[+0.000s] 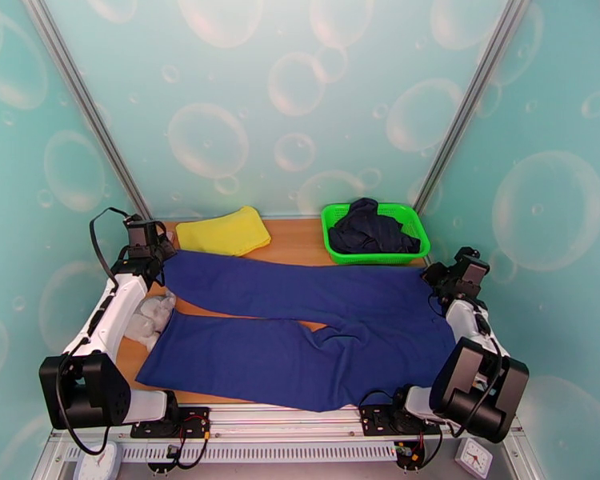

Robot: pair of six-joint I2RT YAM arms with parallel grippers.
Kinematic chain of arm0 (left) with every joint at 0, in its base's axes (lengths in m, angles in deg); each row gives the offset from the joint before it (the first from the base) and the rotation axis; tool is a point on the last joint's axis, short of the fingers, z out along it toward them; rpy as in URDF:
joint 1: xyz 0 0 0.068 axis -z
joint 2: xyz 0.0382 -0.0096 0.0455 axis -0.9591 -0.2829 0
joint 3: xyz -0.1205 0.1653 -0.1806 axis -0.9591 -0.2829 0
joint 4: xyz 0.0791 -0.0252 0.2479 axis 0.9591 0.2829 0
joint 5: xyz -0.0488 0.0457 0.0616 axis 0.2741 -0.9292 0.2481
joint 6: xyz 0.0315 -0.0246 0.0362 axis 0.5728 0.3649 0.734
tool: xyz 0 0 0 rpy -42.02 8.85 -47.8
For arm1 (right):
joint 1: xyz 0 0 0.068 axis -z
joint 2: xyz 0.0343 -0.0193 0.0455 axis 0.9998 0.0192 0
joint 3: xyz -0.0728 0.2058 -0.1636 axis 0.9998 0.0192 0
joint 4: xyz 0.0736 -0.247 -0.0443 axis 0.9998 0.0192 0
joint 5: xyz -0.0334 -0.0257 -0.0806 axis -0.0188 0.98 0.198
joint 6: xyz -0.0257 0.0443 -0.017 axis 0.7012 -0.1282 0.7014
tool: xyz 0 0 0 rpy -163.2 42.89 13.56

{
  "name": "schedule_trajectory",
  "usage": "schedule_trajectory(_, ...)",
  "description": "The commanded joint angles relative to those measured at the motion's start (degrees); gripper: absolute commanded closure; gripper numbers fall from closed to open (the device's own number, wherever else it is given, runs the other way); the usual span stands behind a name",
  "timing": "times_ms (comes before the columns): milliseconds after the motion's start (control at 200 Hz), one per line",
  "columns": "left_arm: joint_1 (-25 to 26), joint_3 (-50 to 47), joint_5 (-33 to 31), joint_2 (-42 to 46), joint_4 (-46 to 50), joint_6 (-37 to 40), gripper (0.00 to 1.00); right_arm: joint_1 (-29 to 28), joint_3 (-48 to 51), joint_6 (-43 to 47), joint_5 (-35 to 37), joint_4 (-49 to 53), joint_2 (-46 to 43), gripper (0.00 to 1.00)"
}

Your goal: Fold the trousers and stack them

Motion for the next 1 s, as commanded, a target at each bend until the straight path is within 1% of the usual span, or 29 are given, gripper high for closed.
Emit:
schedule_trajectory(0,-3.1,0.9,3.8,2.2,1.1,-2.0,1.00,2.1,1.1,-3.3,-2.0,-7.6,-3.1,1.00)
schedule_trajectory(140,-6.6,1.3,6.7,1.9,0.5,-2.5,1.00,3.7,0.5,-5.9,-4.8,-10.7,-3.5,1.00)
schedule_trajectory(210,-8.0,1.3,8.1,1.6,-0.1,-3.1,1.00,4.5,1.4,-8.3,-6.5,-16.2,-4.0,1.00)
schedule_trajectory(375,-11.3,2.9,11.5,0.2,-2.2,-4.9,1.00,4.7,2.3,-13.0,-3.1,-24.1,-5.5,1.00)
schedule_trajectory(545,-13.2,8.8,13.4,-3.3,-0.9,-5.3,1.00,4.9,0.6,-15.1,-5.6,-29.1,-4.3,1.00)
schedule_trajectory(630,-14.3,11.3,14.0,-3.8,0.8,-5.6,1.00,6.2,-1.1,-15.1,-7.7,-27.3,-4.7,1.00)
schedule_trajectory(690,-14.8,12.6,14.5,-4.0,2.1,-5.7,1.00,6.7,-2.4,-15.2,-7.6,-24.5,-5.1,1.00)
schedule_trajectory(765,-14.8,14.2,15.0,-4.1,3.9,-5.2,1.00,7.6,-3.6,-15.2,-10.7,-22.2,-5.3,1.00)
schedule_trajectory(830,-14.9,14.2,14.4,-3.7,4.0,-4.9,1.00,7.7,-3.5,-15.2,-10.4,-21.1,-5.9,1.00)
schedule_trajectory(905,-15.0,14.2,14.1,-3.6,2.3,-5.0,1.00,7.6,-1.4,-16.3,-8.7,-26.9,-6.3,1.00)
schedule_trajectory(995,-15.1,17.6,14.6,-6.3,3.4,-5.3,1.00,7.4,-0.4,-17.9,-8.7,-34.4,-3.9,1.00)
